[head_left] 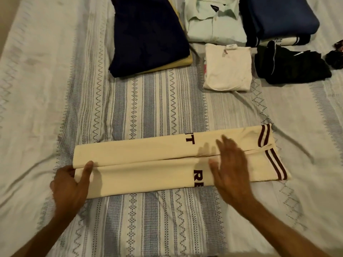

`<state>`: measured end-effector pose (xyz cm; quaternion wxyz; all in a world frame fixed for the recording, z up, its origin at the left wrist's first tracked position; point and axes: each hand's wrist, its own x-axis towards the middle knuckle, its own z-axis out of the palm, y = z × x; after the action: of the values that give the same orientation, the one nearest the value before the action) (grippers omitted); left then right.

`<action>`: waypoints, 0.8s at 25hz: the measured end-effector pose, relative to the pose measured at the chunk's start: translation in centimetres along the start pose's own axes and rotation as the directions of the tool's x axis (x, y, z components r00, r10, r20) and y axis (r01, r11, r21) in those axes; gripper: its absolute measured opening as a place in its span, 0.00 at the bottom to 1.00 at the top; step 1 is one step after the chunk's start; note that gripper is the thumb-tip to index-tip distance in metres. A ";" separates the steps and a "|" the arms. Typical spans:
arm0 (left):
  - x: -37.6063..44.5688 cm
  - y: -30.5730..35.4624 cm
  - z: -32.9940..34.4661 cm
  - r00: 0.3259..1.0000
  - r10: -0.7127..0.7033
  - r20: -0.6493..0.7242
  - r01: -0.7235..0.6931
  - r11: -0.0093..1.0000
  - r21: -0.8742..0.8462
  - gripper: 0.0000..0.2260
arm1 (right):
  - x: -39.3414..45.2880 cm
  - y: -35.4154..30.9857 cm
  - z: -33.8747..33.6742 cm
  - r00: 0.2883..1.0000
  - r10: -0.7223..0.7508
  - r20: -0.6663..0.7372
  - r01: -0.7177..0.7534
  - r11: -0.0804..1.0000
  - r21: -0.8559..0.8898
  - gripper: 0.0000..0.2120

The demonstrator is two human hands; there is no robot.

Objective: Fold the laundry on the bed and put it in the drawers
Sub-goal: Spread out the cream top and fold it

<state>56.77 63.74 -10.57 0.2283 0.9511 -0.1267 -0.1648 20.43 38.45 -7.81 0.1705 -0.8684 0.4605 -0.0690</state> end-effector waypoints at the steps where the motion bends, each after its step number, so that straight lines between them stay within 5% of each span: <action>1: 0.3 0.3 -0.3 0.999 -0.013 0.037 0.013 1.000 -0.012 0.36 | -0.4 -3.5 1.8 0.991 -0.112 0.076 0.112 0.994 0.010 0.31; 4: 1.1 0.9 -1.0 0.988 -0.030 0.152 0.027 0.999 0.027 0.36 | -0.1 -12.5 8.5 0.929 -0.325 0.178 0.328 0.944 0.013 0.33; 8: 2.2 0.0 -0.7 0.973 -0.026 0.228 0.050 0.994 -0.101 0.31 | 1.0 -17.3 13.5 0.954 -0.234 0.186 0.258 0.959 -0.114 0.33; 11: 0.8 0.6 -1.3 0.992 0.026 0.125 0.004 0.973 -0.232 0.22 | 1.1 -17.5 13.2 0.943 -0.250 0.217 0.277 0.955 -0.102 0.32; 13: -1.0 3.0 -2.1 0.993 0.118 -0.006 -0.115 0.961 -0.253 0.17 | 1.5 -16.6 12.6 0.924 -0.282 0.257 0.297 0.955 -0.017 0.31; 15: -3.2 6.9 -3.3 0.970 0.226 -0.093 -0.241 0.948 -0.209 0.14 | 1.9 -16.6 10.8 0.921 -0.198 0.337 0.088 0.945 0.316 0.30; 16: -4.6 9.1 -3.4 0.952 0.290 -0.094 -0.302 0.939 -0.166 0.14 | 2.2 -16.9 9.5 0.911 -0.095 0.402 -0.163 0.811 0.562 0.30; 17: -6.1 11.6 -3.0 0.928 0.365 -0.071 -0.371 0.921 -0.118 0.14 | 2.5 -17.0 7.8 0.879 0.007 0.477 -0.402 0.548 0.734 0.27; 20: -10.0 19.0 2.0 0.855 0.501 0.134 -0.514 0.853 0.092 0.16 | 3.8 -14.6 3.2 0.693 0.132 0.708 -0.682 -0.198 0.704 0.24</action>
<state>43.73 49.70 -0.61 0.1972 0.8861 -0.3953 -0.1400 34.82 43.60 -5.74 0.8214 -0.2617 0.4890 -0.1332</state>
